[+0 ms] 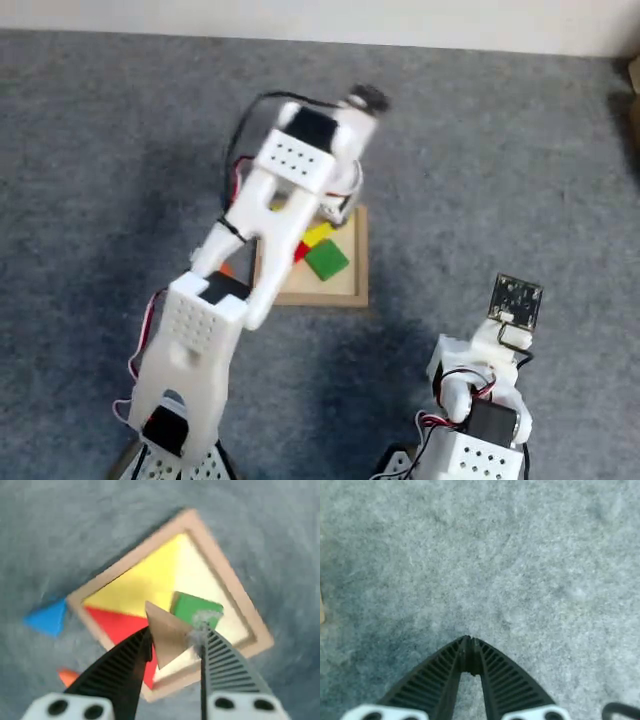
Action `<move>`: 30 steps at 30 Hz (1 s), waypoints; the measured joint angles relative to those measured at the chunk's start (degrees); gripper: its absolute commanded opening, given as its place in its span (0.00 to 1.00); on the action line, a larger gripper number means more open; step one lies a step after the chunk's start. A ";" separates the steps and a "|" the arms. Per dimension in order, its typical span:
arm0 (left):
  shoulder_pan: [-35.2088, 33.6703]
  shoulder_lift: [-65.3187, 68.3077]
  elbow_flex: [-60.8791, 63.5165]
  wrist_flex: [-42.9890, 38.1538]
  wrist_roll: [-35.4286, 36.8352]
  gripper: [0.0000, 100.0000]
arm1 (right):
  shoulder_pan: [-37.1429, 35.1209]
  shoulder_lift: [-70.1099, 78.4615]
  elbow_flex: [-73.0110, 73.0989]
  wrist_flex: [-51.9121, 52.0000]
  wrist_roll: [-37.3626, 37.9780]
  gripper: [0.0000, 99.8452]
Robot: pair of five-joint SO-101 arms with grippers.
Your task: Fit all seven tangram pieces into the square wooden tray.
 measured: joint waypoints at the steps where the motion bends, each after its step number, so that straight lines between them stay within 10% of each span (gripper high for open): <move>1: -0.35 -0.18 0.00 0.00 3.60 0.13 | 0.00 0.00 0.00 0.00 0.00 0.01; 9: -0.35 -0.18 0.00 0.35 28.40 0.00 | 0.00 0.00 0.00 0.00 0.00 0.01; 30: -2.11 -1.49 6.51 0.53 41.41 0.00 | 0.00 0.00 0.00 0.00 0.00 0.01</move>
